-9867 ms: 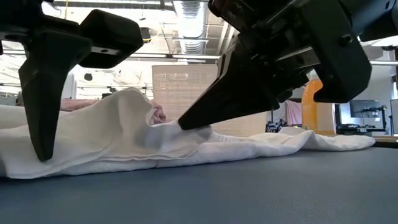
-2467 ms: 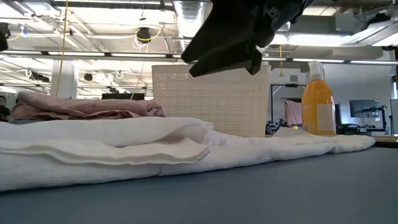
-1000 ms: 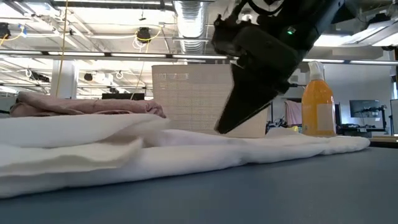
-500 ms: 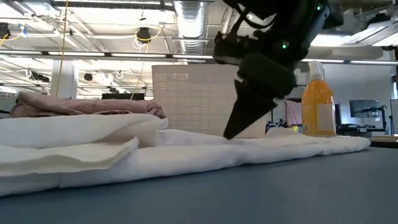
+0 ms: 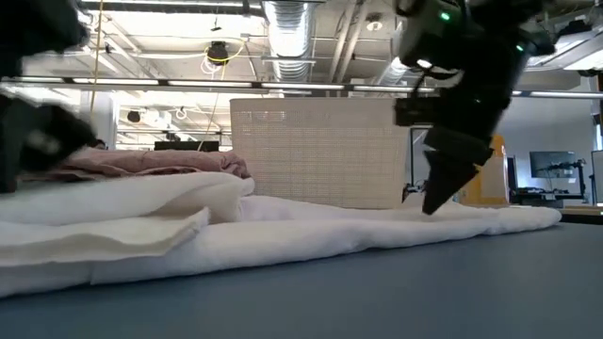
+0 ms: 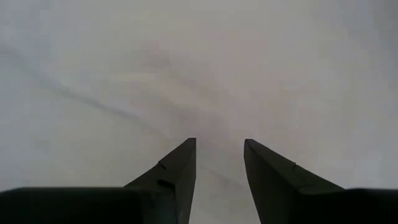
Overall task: Fold Laundry from Bin
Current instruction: Fold the white shirt
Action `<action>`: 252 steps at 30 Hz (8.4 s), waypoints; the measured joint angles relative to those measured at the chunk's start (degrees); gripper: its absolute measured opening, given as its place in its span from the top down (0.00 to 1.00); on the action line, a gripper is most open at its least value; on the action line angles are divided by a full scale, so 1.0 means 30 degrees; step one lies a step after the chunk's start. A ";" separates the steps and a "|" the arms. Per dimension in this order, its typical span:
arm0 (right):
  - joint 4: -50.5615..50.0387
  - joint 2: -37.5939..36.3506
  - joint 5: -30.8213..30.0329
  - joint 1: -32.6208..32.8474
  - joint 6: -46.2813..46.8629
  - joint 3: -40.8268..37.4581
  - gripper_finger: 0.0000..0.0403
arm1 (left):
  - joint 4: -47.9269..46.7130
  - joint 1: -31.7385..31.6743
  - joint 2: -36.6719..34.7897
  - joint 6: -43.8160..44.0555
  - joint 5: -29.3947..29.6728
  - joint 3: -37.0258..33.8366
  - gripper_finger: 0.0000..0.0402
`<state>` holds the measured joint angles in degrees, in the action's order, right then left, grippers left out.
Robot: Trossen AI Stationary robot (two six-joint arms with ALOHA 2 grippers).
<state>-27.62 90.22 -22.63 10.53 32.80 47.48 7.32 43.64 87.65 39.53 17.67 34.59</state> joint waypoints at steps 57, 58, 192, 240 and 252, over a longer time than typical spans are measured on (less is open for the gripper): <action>-0.1079 -0.7097 0.0971 -0.7832 0.4613 -0.6037 0.95 | 0.1270 0.0574 0.2355 0.2763 -0.4117 -0.0380 0.86; -0.1082 -0.7097 0.0960 -0.7941 0.4574 -0.6024 0.95 | 0.1269 0.0574 0.2355 0.2838 -0.4141 -0.0380 0.86; 0.8749 -0.1217 0.5601 -1.2171 0.1426 -0.3911 0.74 | 0.2052 0.1236 0.2362 0.3854 -0.9194 -0.0380 0.86; 0.6593 -0.1899 0.2760 -1.0406 0.3207 -0.4885 0.92 | 0.2017 0.1237 0.2355 0.4308 -0.8945 -0.0373 0.86; 0.4015 -0.6070 0.1986 -1.0314 0.1911 -0.4217 0.83 | 0.0706 0.0529 0.2315 0.5046 -0.7587 -0.0337 0.86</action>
<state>-15.58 72.01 -16.67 -20.41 38.54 34.83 9.44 45.23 94.60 54.67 -5.09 33.58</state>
